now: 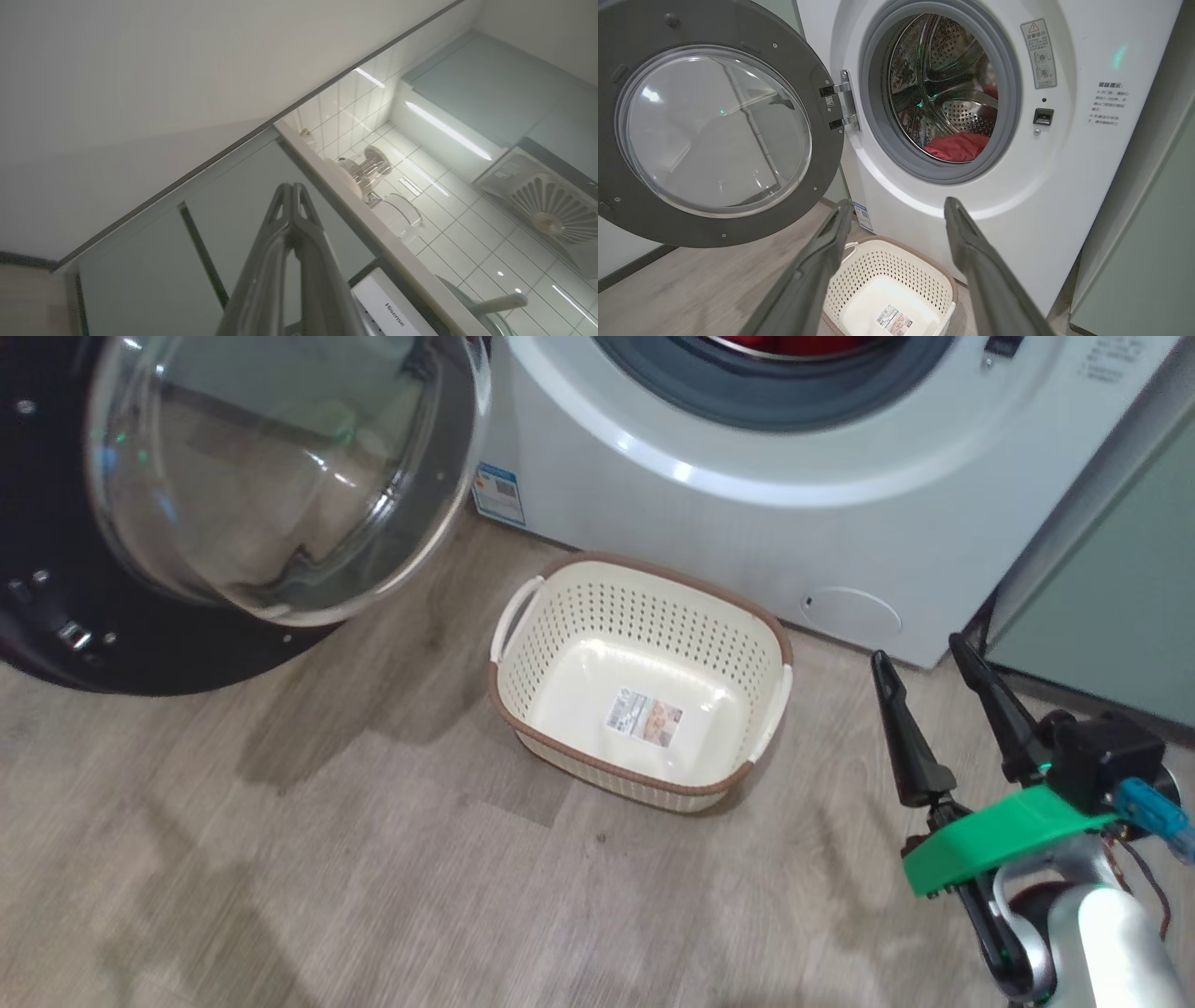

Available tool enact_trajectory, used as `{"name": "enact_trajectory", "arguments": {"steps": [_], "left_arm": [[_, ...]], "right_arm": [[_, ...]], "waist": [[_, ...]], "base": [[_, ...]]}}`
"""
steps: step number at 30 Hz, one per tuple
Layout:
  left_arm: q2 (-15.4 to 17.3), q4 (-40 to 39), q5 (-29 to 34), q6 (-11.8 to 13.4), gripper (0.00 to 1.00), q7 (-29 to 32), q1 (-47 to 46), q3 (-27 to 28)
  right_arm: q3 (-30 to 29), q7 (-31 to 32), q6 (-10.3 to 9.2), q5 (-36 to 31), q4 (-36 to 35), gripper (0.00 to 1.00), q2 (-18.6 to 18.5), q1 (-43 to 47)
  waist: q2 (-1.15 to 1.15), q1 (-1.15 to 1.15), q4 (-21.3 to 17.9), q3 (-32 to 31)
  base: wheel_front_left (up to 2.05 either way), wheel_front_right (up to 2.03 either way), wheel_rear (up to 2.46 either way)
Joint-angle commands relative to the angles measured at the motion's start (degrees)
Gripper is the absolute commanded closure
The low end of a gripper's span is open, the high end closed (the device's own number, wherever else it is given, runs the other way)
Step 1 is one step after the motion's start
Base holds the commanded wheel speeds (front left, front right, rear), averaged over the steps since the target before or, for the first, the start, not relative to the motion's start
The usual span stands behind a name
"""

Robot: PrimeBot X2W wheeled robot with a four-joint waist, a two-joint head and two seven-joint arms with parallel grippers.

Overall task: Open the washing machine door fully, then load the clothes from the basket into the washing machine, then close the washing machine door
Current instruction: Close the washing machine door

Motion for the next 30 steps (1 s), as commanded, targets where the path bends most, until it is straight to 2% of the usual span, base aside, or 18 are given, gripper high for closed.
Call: {"name": "enact_trajectory", "arguments": {"steps": [1,6,13,21,30], "left_arm": [[5.2,4.4,-1.0,0.8,1.0,1.4,-3.2,2.4],[8.8,16.1,-2.8,1.0,1.0,3.6,-6.2,3.6],[11.3,28.2,-4.5,-1.6,1.0,7.4,-10.1,2.7],[11.6,33.8,-4.9,-4.5,1.0,16.9,-12.0,-2.7],[11.2,36.3,-4.8,-5.9,1.0,22.4,-12.6,-6.0]], "right_arm": [[1.6,0.4,0.0,-0.8,-2.4,0.0,-0.2,-2.7],[1.9,0.6,0.0,-1.1,-2.6,0.0,-0.2,-4.0],[2.5,0.6,0.0,-1.6,-2.4,0.0,-0.2,-5.4],[2.8,0.7,0.0,-1.8,-2.1,0.0,-0.2,-6.4],[3.2,0.5,0.0,-1.6,-1.8,0.0,-0.2,-7.1]], "waist": [[0.0,0.0,-1.3,1.6],[0.0,0.0,-2.6,3.4],[0.0,0.0,-3.7,5.5],[0.0,0.0,-4.2,6.5],[0.0,0.0,-5.3,7.0]], "base": [[0.0,0.0,0.0],[0.0,0.0,0.0],[0.0,0.0,0.0],[0.0,0.0,0.0],[0.0,0.0,0.0]]}}
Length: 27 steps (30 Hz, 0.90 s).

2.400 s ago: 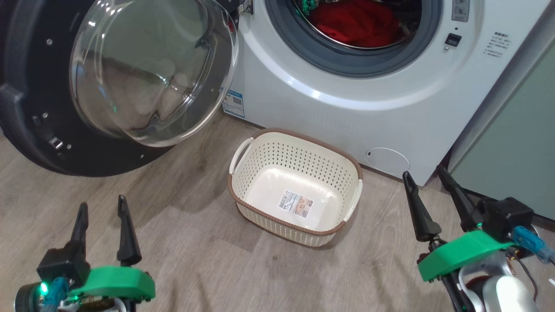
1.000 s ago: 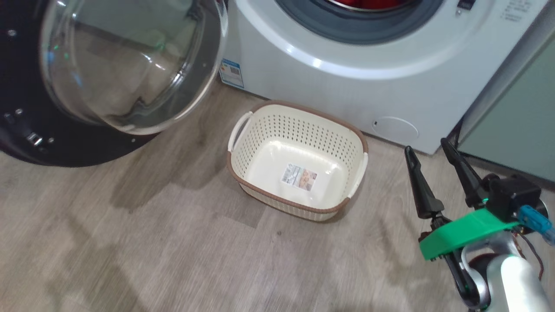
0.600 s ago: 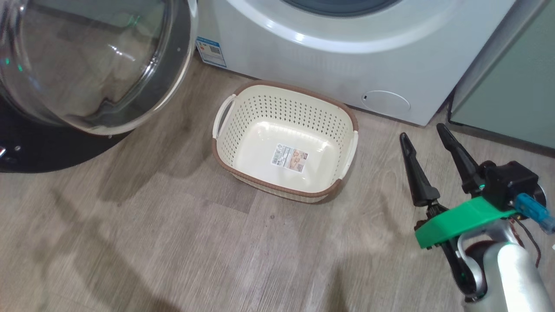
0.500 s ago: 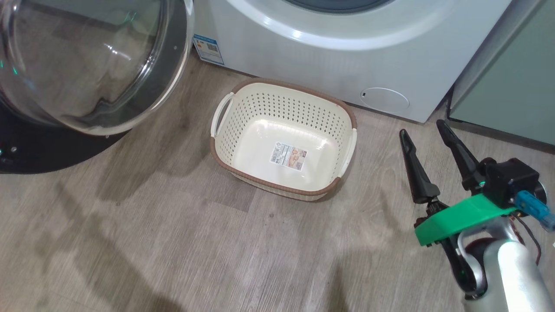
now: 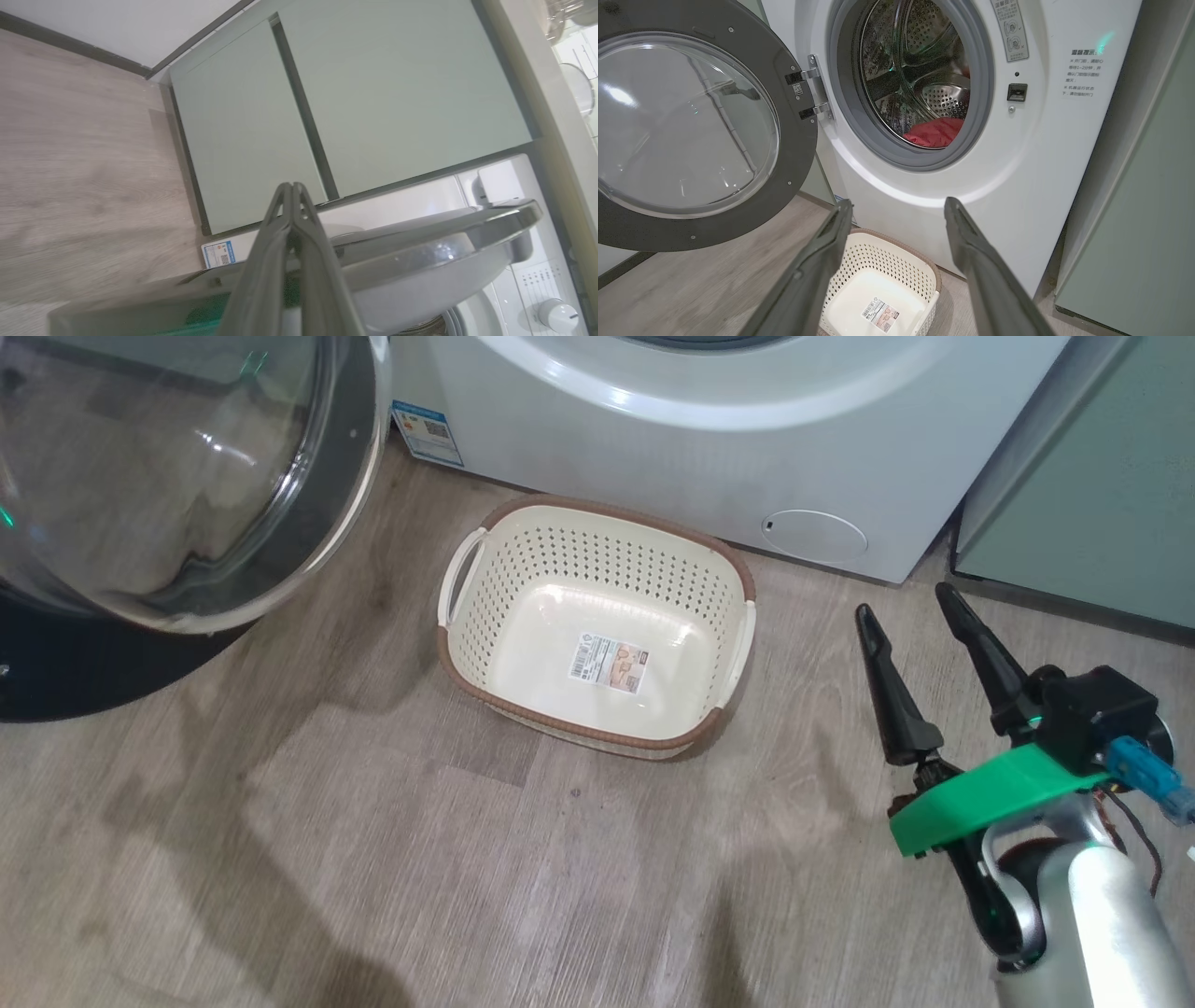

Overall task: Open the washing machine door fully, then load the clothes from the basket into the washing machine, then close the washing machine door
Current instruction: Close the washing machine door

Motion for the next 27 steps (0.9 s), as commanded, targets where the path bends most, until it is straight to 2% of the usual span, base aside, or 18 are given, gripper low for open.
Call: {"name": "enact_trajectory", "arguments": {"steps": [1,7,17,27], "left_arm": [[4.0,-1.7,-0.3,-0.5,1.0,1.0,-1.9,1.1],[4.0,-4.0,-2.8,-1.0,1.0,8.4,0.1,0.1],[2.3,-12.0,-6.4,-1.2,1.0,15.7,5.6,0.1],[-1.3,-26.0,-10.4,-1.2,1.0,23.9,14.2,-0.5]], "right_arm": [[1.4,-0.1,0.0,-0.3,-1.8,0.0,-0.1,-2.1],[0.8,-0.3,0.0,0.0,-1.5,0.0,-0.1,-1.9],[0.3,-0.6,0.0,0.1,-1.3,0.0,-0.1,-2.0],[2.4,-1.8,0.0,0.4,-0.3,0.0,-0.1,-2.4]], "waist": [[0.0,0.0,-0.1,0.0],[0.0,0.0,-0.4,-0.2],[0.0,0.0,-0.1,-0.9],[0.0,0.0,-1.0,-1.6]], "base": [[0.0,0.0,0.0],[0.0,0.0,0.0],[0.0,0.0,0.0],[0.0,0.0,0.0]]}}
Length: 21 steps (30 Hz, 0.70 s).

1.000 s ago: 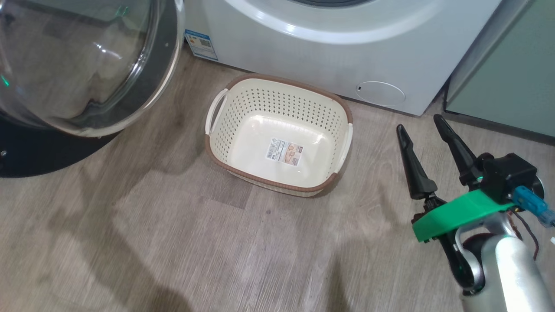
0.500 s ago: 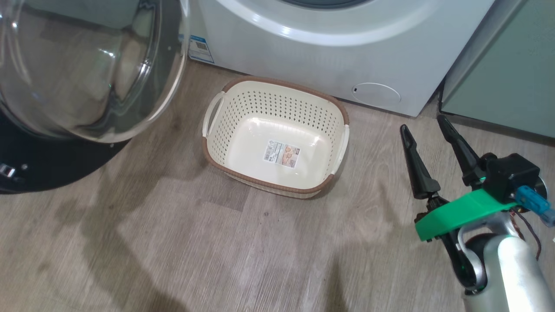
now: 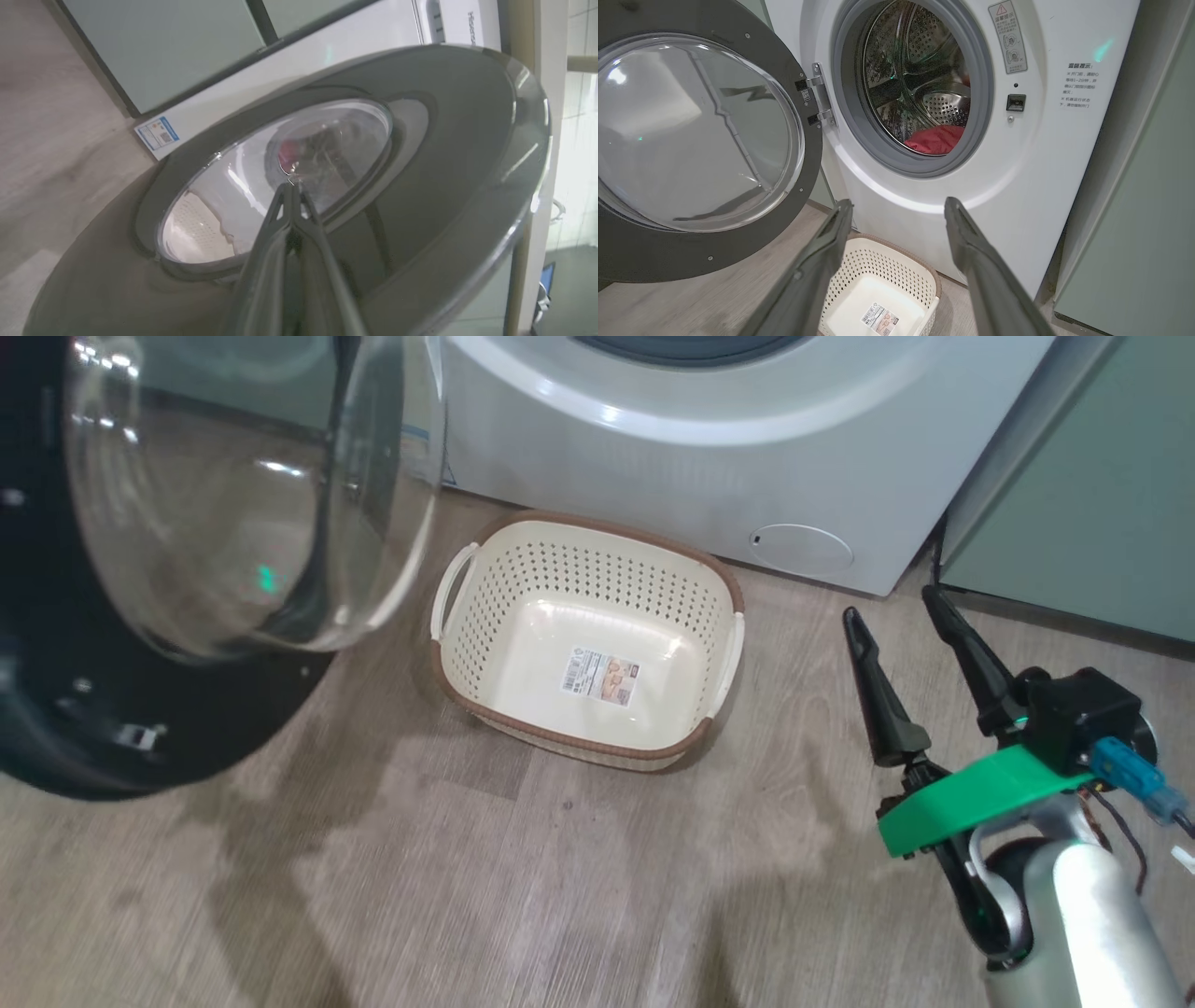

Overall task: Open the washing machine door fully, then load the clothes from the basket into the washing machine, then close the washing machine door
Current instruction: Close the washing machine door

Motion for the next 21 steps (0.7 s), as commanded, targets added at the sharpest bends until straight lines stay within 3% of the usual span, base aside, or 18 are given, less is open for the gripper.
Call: {"name": "enact_trajectory", "arguments": {"steps": [1,11,21], "left_arm": [[2.0,-3.5,-1.2,-0.5,1.0,1.4,-0.2,1.5],[-0.4,-15.5,-4.0,-0.5,1.0,7.9,6.1,-0.6],[-2.9,-25.2,-6.0,0.0,1.0,10.9,8.7,-2.9]], "right_arm": [[1.7,-0.8,0.0,0.5,-1.7,0.0,-0.1,-1.9],[1.7,-2.9,0.0,2.1,-0.3,0.0,-0.1,-1.1],[1.5,-4.5,0.0,3.7,0.3,0.0,-0.1,-0.5]], "waist": [[0.0,0.0,-0.3,-0.2],[0.0,0.0,-4.2,-1.5],[0.0,0.0,-11.6,-1.8]], "base": [[0.0,0.0,0.0],[0.0,0.0,0.0],[0.0,0.0,0.0]]}}
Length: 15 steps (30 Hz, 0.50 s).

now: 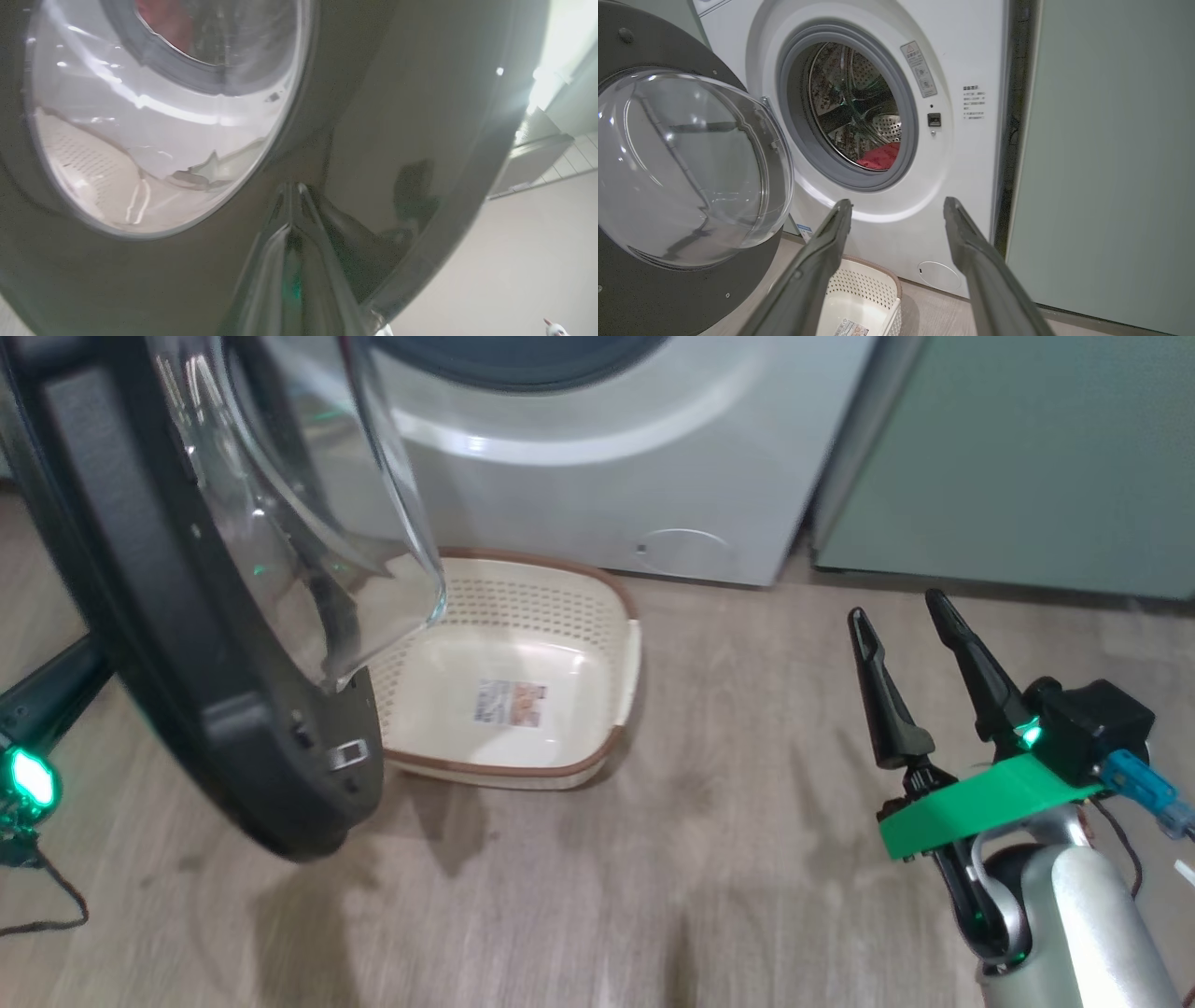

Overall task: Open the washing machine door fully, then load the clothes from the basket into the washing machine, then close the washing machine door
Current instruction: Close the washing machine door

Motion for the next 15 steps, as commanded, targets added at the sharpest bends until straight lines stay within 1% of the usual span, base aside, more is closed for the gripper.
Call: {"name": "enact_trajectory", "arguments": {"steps": [1,5,11,13,14,15], "left_arm": [[1.9,-3.0,-0.7,0.1,1.0,0.5,-1.8,2.2],[1.6,-5.2,-0.1,1.1,1.0,0.5,-1.8,1.4],[1.6,-6.6,0.4,2.9,1.0,0.3,-3.4,0.5],[1.9,-6.6,0.9,3.6,1.0,0.4,-4.1,0.1],[1.9,-6.6,0.9,3.6,1.0,0.4,-4.1,0.1],[1.9,-6.5,0.7,3.9,1.0,0.4,-4.7,0.1]], "right_arm": [[1.3,-0.6,0.0,0.6,-1.7,0.0,-0.1,-0.6],[1.2,-1.3,0.0,1.3,-1.4,0.0,-0.1,-0.5],[1.5,-2.6,0.0,2.4,-0.7,0.0,-0.1,-0.6],[1.5,-3.1,0.0,2.8,-0.4,0.0,-0.1,-0.6],[1.5,-3.1,0.0,2.8,-0.4,0.0,-0.1,-0.6],[1.6,-3.3,0.0,3.0,-0.3,0.0,-0.1,-0.6]], "waist": [[0.0,0.0,-3.0,0.2],[0.0,0.0,-6.8,0.6],[0.0,0.0,-12.9,1.9],[0.0,0.0,-14.7,2.5],[0.0,0.0,-14.7,2.5],[0.0,0.0,-15.5,2.8]], "base": [[0.0,0.0,0.0],[0.0,0.0,0.0],[0.0,0.0,0.0],[0.0,0.0,0.0],[0.0,0.0,0.0],[0.0,0.0,0.0]]}}
